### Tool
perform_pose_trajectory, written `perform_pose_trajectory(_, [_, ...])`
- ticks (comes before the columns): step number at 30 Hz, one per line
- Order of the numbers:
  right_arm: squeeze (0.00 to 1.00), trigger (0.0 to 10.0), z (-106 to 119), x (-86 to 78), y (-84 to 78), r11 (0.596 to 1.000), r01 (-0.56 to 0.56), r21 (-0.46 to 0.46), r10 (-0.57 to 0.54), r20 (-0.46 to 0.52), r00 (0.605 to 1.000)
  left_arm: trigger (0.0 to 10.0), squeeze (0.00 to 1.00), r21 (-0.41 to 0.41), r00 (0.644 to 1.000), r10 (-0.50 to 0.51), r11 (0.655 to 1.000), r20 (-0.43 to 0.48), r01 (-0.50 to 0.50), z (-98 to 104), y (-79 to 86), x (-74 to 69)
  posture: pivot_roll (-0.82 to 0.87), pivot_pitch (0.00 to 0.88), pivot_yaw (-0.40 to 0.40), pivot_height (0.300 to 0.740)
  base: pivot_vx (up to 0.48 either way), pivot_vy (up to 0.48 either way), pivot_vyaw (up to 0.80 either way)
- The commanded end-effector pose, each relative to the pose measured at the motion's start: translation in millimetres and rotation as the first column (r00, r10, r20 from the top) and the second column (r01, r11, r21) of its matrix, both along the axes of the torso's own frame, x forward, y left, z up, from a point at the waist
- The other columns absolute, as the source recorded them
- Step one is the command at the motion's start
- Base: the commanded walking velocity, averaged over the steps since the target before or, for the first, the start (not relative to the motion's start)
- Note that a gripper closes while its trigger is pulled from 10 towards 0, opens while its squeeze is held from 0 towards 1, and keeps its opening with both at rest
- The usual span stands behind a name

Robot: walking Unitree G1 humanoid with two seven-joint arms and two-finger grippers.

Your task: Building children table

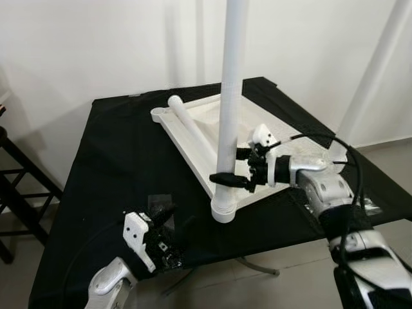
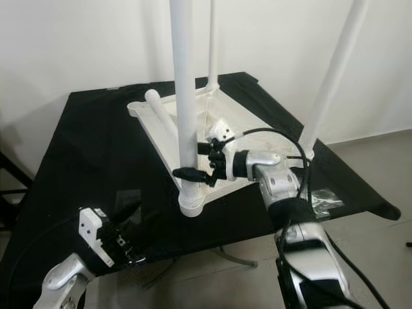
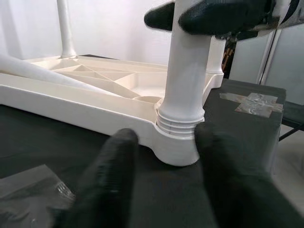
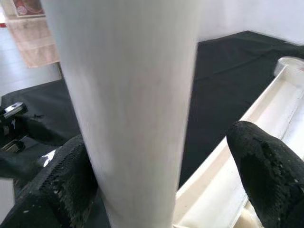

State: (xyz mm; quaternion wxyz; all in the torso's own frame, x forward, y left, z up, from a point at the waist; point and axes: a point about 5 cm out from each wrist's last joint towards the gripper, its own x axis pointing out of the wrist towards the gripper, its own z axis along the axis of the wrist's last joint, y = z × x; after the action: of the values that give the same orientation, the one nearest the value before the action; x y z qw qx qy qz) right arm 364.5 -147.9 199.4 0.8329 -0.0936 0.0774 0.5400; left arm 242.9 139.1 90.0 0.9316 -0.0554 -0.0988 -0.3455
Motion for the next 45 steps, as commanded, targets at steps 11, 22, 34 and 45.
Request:
perform_pose_trajectory(11, [0.0,0.0,-36.8,-11.5,-40.4,0.999,0.033,0.024,-0.029,-0.157,0.987,0.0,0.0,-0.057,0.999,-0.053,0.997,-0.01,0.053,-0.3,-2.6,-6.9,0.02,0.0,0.019,0.74,0.0,0.0,0.0])
perform_pose_trajectory(22, [0.0,0.0,-109.8,-54.6,0.8,0.744,0.666,-0.042,-0.666,-0.11,0.737,10.0,0.0,-0.066,0.998,-0.053,0.997,-0.018,0.051,0.2,3.2,-12.7,0.02,0.0,0.009,0.74,0.0,0.0,0.0])
perform_pose_trajectory(34, [0.0,0.0,-101.5,-61.9,38.8,0.66,0.751,0.018,-0.749,-0.051,0.66,10.0,0.0,-0.06,0.998,-0.058,0.997,-0.025,0.056,-0.8,4.1,-10.5,0.02,0.0,0.007,0.74,0.0,0.0,0.0])
perform_pose_trajectory(45, [0.98,10.0,-39.0,-37.6,45.4,0.873,0.431,0.23,-0.439,-0.015,0.898,10.0,0.0,-0.07,0.997,-0.067,0.995,-0.028,0.065,0.1,0.2,-7.0,0.01,0.0,0.009,0.74,0.0,0.0,0.0])
